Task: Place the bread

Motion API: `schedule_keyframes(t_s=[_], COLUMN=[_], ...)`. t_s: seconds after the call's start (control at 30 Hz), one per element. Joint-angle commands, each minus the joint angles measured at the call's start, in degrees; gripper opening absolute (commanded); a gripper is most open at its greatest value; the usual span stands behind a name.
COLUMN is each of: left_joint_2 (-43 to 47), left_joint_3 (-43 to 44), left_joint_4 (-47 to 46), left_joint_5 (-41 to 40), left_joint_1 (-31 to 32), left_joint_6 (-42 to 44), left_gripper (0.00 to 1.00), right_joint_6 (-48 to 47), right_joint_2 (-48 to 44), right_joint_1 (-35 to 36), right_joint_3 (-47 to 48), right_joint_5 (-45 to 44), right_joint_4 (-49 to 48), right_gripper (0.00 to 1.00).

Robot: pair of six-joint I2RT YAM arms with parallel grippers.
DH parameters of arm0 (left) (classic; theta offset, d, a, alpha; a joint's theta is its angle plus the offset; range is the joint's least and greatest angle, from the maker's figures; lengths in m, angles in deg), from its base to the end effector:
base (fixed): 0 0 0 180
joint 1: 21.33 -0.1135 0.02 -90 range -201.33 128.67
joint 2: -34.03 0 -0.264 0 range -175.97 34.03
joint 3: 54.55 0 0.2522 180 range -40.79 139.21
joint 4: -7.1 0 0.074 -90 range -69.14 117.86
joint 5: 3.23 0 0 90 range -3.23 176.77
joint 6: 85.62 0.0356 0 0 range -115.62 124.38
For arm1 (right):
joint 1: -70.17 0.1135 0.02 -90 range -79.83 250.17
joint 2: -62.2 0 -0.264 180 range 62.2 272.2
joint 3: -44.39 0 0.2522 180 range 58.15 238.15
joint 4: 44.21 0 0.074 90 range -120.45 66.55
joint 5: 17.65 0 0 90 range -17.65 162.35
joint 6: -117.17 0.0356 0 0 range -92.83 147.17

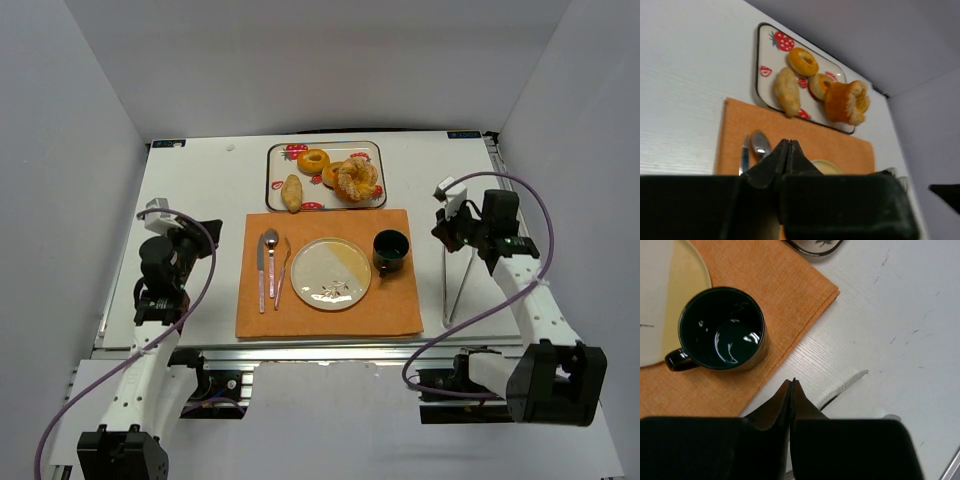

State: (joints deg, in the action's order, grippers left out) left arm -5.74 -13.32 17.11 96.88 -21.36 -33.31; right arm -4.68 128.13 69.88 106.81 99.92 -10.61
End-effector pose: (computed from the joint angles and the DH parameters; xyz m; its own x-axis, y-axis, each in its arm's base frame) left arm 0.1770 -0.0062 0.2726 -0.2235 -0.6020 -0.7666 0.0461 0.7791 -0.6252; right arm 0.2483 0.0152 0.2754 -0.3201 -0.4662 -0.8248 -0.6281 0.7562 -0.1836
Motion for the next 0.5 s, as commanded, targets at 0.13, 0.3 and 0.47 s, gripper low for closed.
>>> schedule_keyframes(t_s=[0.13,0.3,0.47], left_joint_2=[-6.36,-8.66,-9.45], left_joint_3=[2.85,4.01,1.72], left_joint_4=[0.05,2.52,1.29], left_joint_5=[-4.12,-11.58,-12.57], left_joint_1=[8.28,14.44,15.24], left_joint_6=[3.58,6.05,5.52], left_gripper=[0.44,0.83,0.84], right_joint_6=[13.56,20.17,22.36], right_joint_2=[2.78,5.52,10.00], right_joint_1=[-0.76,-1.11,-1.29], right_joint_3=[1.78,3.19,2.84], right_joint_5=[-3.13,-16.29,-30.44], right_joint_4=[-6.39,-5.43,-1.73], right_gripper=[0.85,0.89,0.81])
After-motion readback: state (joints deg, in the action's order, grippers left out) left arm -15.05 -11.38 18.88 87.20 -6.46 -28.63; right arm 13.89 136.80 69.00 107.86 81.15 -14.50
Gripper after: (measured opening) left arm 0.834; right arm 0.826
